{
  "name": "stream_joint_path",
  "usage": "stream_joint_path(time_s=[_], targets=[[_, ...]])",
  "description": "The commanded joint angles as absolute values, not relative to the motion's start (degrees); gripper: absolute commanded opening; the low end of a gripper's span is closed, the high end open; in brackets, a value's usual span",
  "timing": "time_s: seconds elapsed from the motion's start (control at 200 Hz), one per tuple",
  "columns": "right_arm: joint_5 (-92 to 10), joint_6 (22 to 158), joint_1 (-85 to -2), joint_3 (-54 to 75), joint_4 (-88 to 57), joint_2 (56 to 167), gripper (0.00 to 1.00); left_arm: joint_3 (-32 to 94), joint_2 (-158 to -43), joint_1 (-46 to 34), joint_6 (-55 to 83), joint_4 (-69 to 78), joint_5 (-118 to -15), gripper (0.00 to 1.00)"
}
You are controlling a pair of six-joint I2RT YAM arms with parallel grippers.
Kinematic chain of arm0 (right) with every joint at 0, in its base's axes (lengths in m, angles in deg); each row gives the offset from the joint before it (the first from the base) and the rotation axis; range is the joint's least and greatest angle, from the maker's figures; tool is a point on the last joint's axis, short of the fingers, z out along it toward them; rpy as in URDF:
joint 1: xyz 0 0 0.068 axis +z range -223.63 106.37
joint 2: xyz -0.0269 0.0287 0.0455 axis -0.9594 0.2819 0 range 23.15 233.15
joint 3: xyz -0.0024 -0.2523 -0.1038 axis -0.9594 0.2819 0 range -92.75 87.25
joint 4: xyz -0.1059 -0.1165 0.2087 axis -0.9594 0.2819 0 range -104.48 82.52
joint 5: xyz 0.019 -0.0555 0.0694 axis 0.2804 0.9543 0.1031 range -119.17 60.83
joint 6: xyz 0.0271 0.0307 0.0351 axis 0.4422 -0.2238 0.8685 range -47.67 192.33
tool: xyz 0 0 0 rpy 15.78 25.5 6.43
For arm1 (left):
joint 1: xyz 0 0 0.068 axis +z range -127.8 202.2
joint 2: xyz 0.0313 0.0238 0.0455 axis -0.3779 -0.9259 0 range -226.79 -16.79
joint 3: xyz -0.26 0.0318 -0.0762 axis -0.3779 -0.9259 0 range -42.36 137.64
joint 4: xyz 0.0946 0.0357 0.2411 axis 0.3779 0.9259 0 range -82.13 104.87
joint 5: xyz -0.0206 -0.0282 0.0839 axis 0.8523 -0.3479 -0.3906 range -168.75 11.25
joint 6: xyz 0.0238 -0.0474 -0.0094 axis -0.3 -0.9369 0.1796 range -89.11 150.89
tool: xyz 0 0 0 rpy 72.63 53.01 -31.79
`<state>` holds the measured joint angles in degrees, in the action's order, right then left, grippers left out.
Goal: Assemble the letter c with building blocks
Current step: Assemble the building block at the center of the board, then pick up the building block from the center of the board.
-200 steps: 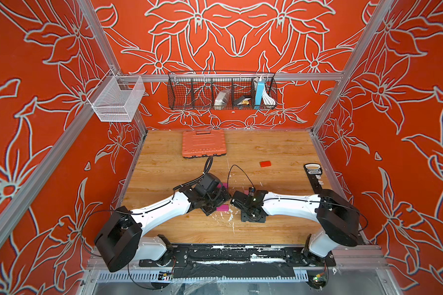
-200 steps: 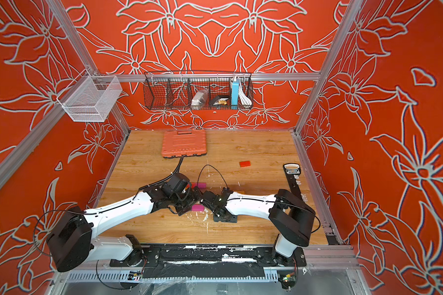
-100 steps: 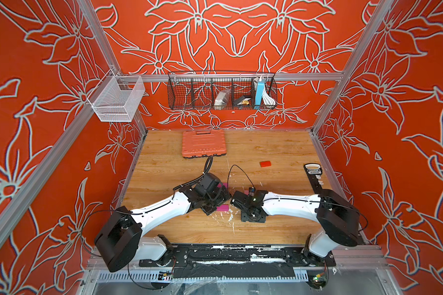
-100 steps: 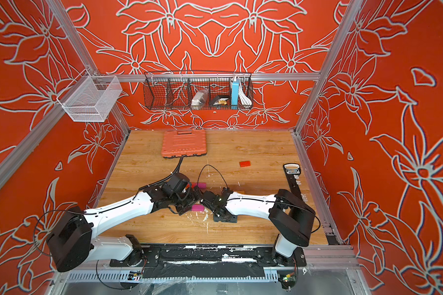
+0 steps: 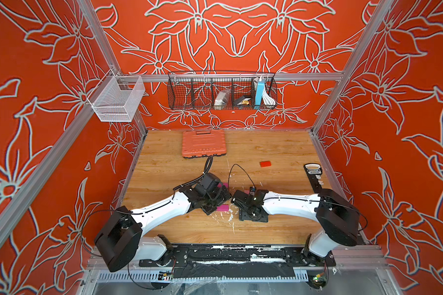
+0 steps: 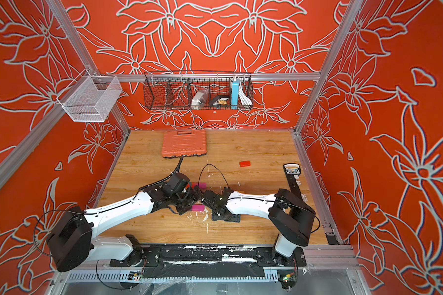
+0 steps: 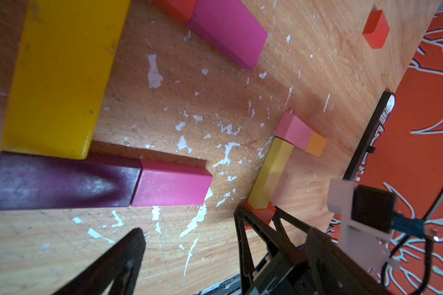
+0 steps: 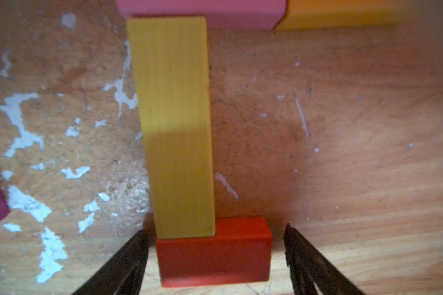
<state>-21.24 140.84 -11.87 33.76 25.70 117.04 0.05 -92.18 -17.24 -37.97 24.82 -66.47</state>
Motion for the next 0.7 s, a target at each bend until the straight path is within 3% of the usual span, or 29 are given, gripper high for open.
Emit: stream_joint_path(time_s=[0.0,0.195,0.41,0.555,0.696], targets=[[-20.5,139.4,-11.9,34.9,27.4,114.7,0.90,0.4,-92.8,-17.5,-37.5,24.3,-67.1,0.99],[-16.0,136.4,-13.4,34.5,33.8,104.2,0.92,2.5,-90.5,-17.1,-34.4,28.2,-70.2,0.98],[-18.1,125.7,-30.3,34.4,35.3,95.2,0.92,5.4,-89.3,-12.2,-29.8,31.4,-69.7,0.99],[-22.9,114.2,-43.0,28.7,33.0,99.1,0.96,7.8,-90.9,-7.7,-25.8,32.7,-66.9,0.99],[-26.0,103.7,-49.8,19.6,31.1,109.4,0.97,10.3,-93.8,-4.6,-22.8,33.0,-63.7,0.99]])
